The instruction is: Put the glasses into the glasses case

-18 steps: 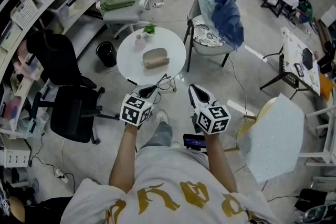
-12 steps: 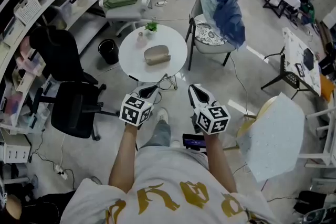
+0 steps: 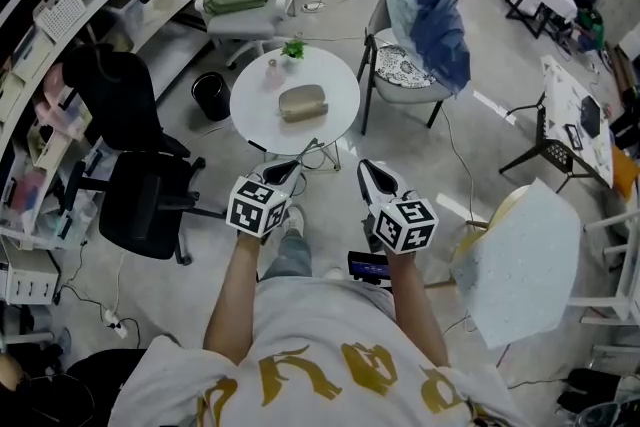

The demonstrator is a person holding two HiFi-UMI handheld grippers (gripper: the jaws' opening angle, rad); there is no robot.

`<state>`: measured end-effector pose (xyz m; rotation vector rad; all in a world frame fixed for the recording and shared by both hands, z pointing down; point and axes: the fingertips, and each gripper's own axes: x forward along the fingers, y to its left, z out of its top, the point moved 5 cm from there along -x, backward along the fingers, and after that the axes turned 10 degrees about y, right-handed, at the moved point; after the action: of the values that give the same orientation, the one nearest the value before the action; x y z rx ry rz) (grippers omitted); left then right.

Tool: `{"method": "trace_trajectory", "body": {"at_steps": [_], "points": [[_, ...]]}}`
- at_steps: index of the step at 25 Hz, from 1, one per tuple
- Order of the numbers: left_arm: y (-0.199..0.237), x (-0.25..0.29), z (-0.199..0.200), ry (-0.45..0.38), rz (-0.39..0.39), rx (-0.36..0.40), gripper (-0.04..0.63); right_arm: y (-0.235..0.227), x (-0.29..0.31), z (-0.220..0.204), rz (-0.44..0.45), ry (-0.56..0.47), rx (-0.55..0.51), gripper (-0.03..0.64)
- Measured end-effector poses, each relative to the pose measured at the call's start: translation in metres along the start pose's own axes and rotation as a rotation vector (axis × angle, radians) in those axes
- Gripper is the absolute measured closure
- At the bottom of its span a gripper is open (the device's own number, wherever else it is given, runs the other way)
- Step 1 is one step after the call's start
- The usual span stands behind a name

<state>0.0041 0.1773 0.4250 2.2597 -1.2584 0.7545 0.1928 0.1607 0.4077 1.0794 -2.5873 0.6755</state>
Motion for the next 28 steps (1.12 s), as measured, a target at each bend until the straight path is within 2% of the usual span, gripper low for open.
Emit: {"method": "trace_trajectory", "body": {"at_steps": [8, 17, 23, 28], "points": [[0.040, 0.020, 0.013, 0.001, -0.028, -0.001, 0.580, -0.013, 0.039, 0.011, -0.041, 0.032, 0.014, 0.589], [0.138, 0.065, 0.037, 0.040, -0.110, 0.018, 0.580, -0.016, 0.134, 0.042, -0.099, 0.053, 0.042, 0.589], [0.196, 0.096, 0.059, 0.058, -0.185, 0.036, 0.580, -0.025, 0.187, 0.058, -0.174, 0.054, 0.088, 0.589], [0.227, 0.112, 0.065, 0.065, -0.242, 0.059, 0.580, -0.029, 0.208, 0.060, -0.249, 0.048, 0.106, 0.589]]}}
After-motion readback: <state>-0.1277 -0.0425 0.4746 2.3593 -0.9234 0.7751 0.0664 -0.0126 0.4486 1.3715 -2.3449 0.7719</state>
